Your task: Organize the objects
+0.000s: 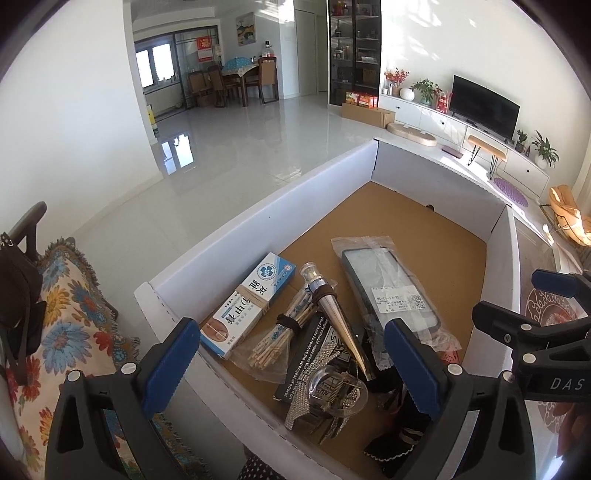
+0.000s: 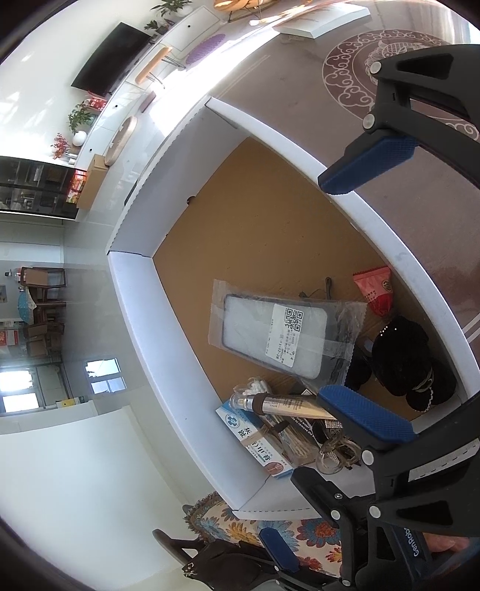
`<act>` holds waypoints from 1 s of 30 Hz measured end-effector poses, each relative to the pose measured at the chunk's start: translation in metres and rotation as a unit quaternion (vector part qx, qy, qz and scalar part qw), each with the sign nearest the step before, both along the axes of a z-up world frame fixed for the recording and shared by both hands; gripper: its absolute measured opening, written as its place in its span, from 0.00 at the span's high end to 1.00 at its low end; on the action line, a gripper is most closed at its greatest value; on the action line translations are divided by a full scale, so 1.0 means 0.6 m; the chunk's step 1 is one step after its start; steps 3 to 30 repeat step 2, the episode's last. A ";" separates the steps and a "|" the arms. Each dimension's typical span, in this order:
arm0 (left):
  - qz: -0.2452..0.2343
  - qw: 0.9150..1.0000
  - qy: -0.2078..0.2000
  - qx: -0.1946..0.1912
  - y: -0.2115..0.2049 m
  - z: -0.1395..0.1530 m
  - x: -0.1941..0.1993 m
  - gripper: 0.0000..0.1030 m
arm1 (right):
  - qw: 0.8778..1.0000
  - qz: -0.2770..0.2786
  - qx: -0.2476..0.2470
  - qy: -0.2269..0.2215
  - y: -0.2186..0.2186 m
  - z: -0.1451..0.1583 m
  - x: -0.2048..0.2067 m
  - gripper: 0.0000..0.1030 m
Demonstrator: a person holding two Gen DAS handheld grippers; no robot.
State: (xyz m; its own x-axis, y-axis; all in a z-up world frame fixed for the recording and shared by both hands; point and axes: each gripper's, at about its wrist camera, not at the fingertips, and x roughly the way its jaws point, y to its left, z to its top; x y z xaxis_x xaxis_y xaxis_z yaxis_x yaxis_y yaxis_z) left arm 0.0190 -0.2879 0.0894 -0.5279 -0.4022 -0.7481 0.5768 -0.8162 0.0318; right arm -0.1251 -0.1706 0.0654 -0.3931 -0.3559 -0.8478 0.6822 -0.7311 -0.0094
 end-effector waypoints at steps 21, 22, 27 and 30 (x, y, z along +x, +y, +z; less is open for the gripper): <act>0.000 1.000 0.001 0.002 0.004 0.002 -0.001 0.01 | 1.000 -0.001 -0.004 0.001 0.002 0.001 0.000 0.00; 0.000 1.000 0.001 0.002 0.004 0.002 -0.001 0.01 | 1.000 -0.001 -0.004 0.001 0.002 0.001 0.000 0.00; 0.000 1.000 0.001 0.002 0.004 0.002 -0.001 0.01 | 1.000 -0.001 -0.004 0.001 0.002 0.001 0.000 0.00; 0.000 1.000 0.001 0.002 0.004 0.002 -0.001 0.01 | 1.000 -0.001 -0.004 0.001 0.002 0.001 0.000 0.00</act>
